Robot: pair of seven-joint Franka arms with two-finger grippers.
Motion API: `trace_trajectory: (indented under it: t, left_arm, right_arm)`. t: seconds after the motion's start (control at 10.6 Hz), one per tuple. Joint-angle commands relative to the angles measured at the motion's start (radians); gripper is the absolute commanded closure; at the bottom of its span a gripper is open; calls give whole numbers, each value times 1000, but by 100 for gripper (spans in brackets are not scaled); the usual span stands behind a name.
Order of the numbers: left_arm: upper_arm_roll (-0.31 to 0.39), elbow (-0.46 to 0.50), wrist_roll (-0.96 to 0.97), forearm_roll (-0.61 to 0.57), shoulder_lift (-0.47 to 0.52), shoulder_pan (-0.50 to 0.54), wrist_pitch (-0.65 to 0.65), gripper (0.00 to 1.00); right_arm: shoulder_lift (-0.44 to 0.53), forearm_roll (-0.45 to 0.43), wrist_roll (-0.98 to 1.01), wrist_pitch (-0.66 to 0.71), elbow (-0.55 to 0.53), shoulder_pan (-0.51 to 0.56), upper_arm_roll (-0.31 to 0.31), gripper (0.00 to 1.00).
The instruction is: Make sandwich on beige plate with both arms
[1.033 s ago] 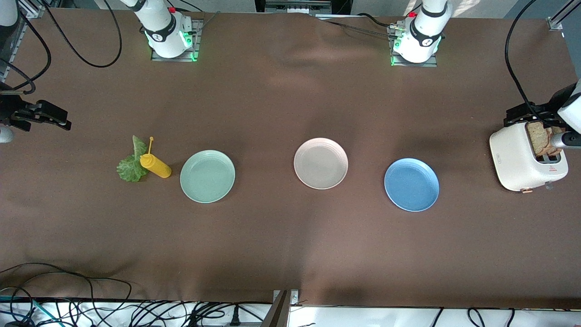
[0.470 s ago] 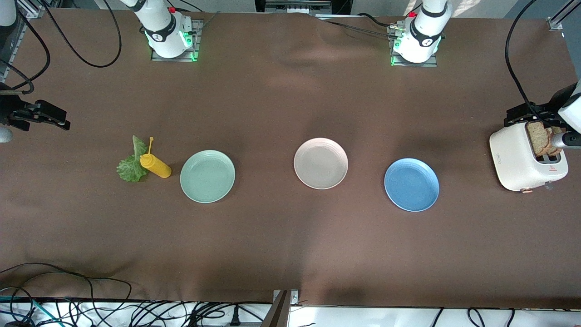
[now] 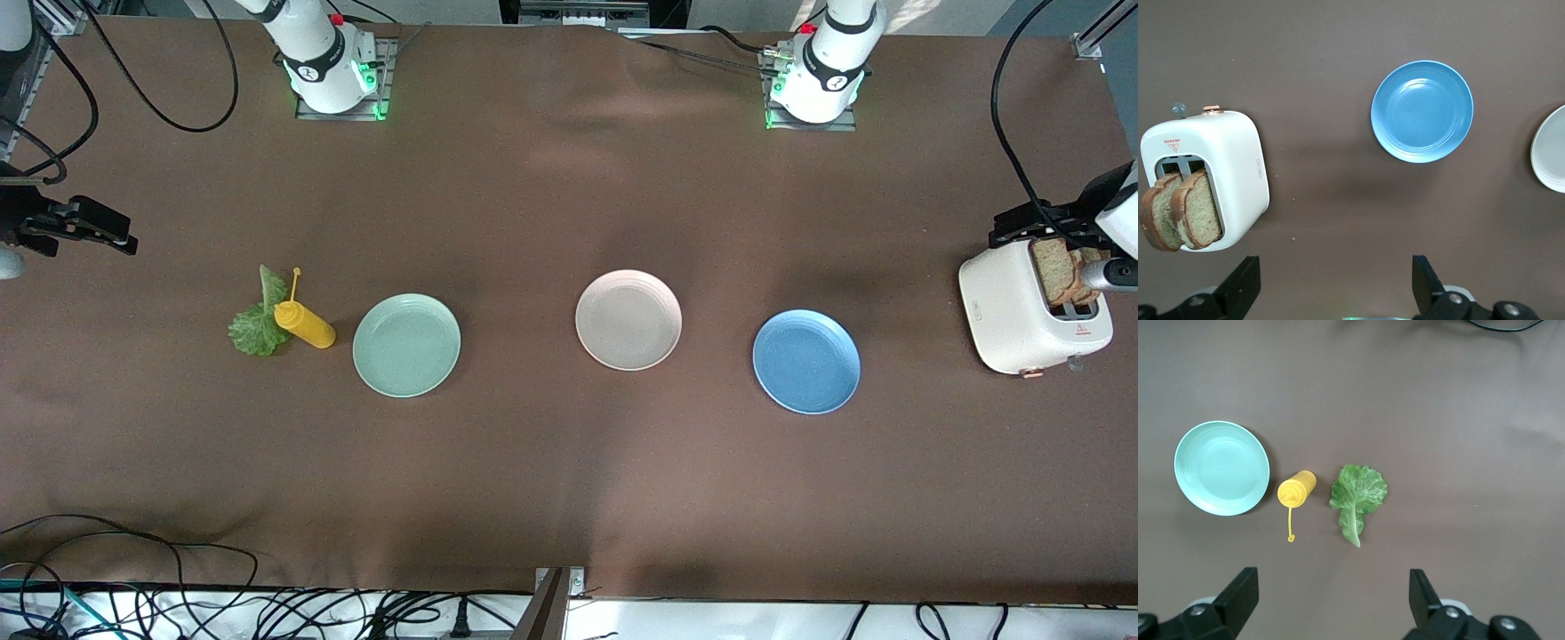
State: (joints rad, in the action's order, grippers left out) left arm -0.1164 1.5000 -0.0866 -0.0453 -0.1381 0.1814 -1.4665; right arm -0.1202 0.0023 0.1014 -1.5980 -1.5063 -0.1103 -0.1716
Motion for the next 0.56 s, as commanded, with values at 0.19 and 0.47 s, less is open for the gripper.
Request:
trace_trajectory:
  t: [0.19, 0.47]
  left_arm:
    - [1, 13, -5, 7, 9, 7, 3, 0]
    - [6, 17, -7, 4, 9, 10, 5, 0]
  right_arm:
    - [7, 10, 17, 18, 9, 3, 0, 0]
    - [7, 10, 17, 16, 9, 3, -2, 0]
